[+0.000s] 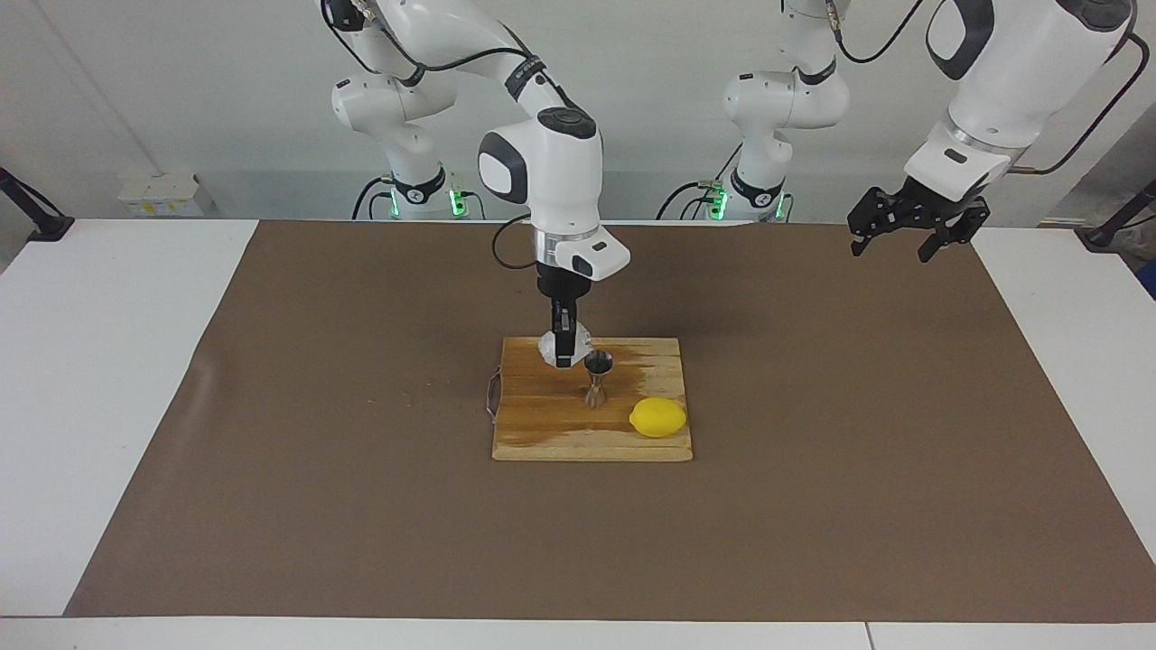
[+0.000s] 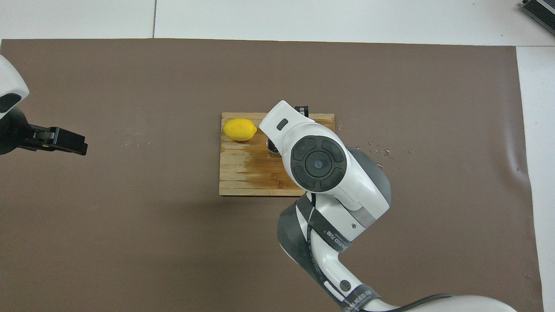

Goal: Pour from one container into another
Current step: 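Tilt the white cup with the right gripper to pour into the dark cup, then carry the white cup with the right gripper back off the board, then lower the white cup onto the table and open the right gripper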

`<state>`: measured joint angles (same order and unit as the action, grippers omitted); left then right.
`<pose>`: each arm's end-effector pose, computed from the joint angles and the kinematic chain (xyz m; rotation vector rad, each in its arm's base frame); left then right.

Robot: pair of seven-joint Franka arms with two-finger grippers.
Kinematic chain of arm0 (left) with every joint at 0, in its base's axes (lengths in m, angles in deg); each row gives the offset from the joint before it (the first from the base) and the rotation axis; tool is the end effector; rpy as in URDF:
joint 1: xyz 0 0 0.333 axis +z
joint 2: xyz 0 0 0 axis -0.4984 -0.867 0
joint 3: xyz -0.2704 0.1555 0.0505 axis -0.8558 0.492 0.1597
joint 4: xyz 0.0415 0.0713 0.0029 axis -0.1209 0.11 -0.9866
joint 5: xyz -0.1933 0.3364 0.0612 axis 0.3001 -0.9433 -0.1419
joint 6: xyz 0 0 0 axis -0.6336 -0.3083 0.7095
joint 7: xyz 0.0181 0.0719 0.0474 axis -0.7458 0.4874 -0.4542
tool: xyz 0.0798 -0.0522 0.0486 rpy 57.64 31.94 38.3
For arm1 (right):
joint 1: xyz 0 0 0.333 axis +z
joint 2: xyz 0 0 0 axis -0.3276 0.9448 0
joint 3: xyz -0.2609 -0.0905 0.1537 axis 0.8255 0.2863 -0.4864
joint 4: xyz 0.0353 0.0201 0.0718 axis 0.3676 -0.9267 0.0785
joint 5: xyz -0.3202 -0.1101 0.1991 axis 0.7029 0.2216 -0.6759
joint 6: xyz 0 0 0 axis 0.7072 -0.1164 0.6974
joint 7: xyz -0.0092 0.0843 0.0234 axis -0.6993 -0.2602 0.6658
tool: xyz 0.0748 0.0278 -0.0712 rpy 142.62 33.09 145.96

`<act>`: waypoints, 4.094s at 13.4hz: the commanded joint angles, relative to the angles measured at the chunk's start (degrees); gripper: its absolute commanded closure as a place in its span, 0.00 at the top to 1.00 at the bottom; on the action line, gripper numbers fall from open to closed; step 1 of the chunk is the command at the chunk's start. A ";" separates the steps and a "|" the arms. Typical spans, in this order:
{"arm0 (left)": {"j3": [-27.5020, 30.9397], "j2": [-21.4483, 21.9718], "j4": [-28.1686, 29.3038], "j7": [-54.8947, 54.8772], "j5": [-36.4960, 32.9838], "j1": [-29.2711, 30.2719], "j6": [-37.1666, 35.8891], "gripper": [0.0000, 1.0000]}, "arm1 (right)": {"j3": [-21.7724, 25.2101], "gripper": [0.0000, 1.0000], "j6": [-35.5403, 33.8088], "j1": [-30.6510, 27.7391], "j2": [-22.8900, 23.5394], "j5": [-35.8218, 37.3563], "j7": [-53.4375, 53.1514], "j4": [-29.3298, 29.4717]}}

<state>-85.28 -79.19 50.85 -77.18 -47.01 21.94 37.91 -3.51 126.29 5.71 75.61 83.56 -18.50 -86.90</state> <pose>0.5418 -0.0529 0.6164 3.0982 -0.2376 -0.0424 0.5542 0.3467 0.4489 1.9819 2.0594 0.2931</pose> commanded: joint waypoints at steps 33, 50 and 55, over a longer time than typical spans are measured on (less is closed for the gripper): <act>0.11 1.72 1.75 0.12 -1.02 -0.14 -0.01 1.00 | -0.39 0.00 8.26 -7.76 -0.12 -28.09 12.82 -0.34; 0.11 1.64 1.75 0.12 -1.02 -0.14 0.07 1.00 | -0.30 0.00 -9.58 -42.14 4.08 -66.72 75.16 -15.11; 0.11 1.64 1.75 0.12 -1.02 -0.14 0.07 1.00 | -0.30 0.43 -8.88 -42.58 6.29 -70.23 81.24 -16.25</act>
<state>-85.28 -79.18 50.85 -77.18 -47.01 21.94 37.91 -3.16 117.14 -36.48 82.83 15.07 61.34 -102.31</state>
